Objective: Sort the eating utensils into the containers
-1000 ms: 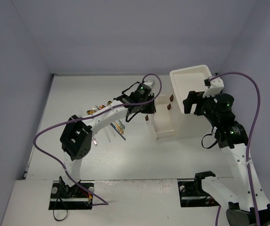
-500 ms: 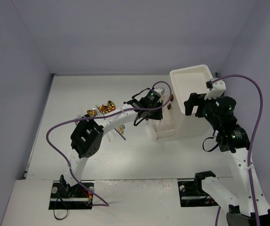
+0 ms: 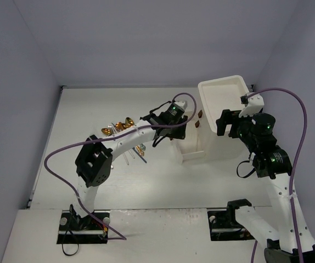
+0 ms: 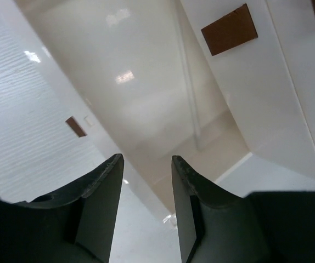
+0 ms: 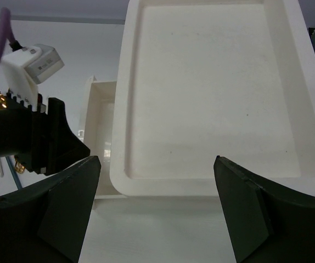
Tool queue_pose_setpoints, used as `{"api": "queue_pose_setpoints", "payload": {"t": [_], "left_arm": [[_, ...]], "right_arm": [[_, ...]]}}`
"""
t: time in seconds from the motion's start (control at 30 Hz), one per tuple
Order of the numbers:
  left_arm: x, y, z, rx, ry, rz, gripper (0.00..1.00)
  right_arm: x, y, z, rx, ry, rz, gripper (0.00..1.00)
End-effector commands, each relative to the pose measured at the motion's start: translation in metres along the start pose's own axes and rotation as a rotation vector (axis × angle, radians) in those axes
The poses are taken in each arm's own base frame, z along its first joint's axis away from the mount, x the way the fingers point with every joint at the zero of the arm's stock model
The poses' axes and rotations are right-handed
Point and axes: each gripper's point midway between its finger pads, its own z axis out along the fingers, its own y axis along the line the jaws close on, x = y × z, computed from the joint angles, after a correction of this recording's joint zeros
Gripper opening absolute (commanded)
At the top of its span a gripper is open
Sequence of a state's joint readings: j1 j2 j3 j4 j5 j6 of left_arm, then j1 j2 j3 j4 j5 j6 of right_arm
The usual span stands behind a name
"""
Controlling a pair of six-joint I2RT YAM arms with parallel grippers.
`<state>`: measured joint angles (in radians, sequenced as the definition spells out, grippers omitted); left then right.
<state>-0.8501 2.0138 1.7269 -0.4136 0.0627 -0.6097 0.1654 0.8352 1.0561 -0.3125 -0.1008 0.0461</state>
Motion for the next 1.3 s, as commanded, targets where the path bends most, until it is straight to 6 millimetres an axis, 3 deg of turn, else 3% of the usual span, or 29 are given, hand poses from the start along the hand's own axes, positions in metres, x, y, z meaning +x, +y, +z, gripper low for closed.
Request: {"api": "queue_pose_setpoints", "payload": {"t": [0.0,0.2,0.3,0.4,0.63,1.03,1.13,1.27], "left_arm": [[-0.033,-0.001,-0.065,-0.028,-0.137,0.001,0.37],[-0.012,0.074,-0.103,-0.262,-0.169,-0.147,0.38],[0.02,0.117,-0.103,-0.347,-0.127,-0.262,0.38],[0.039,0.153,-0.11,-0.422,-0.118,-0.336,0.38],[0.077,0.221,-0.106,-0.534,-0.061,-0.469,0.38],[0.102,0.269,-0.073,-0.614,0.025,-0.509,0.37],[0.105,0.275,-0.067,-0.623,0.041,-0.512,0.3],[0.107,0.273,-0.07,-0.624,0.051,-0.517,0.15]], "right_arm": [[-0.02,-0.002,-0.001,0.015,-0.062,-0.019,0.82],[-0.017,-0.002,-0.001,0.017,-0.056,-0.016,0.82],[-0.016,-0.001,-0.002,0.012,-0.056,-0.012,0.82],[-0.017,-0.001,-0.004,0.009,-0.059,-0.009,0.82],[-0.013,0.001,-0.005,-0.004,-0.052,-0.007,0.82],[-0.01,0.003,-0.009,-0.011,-0.048,-0.005,0.82],[-0.009,0.002,-0.011,-0.008,-0.047,-0.007,0.82],[-0.007,0.0,-0.014,0.002,-0.044,-0.008,0.83]]}}
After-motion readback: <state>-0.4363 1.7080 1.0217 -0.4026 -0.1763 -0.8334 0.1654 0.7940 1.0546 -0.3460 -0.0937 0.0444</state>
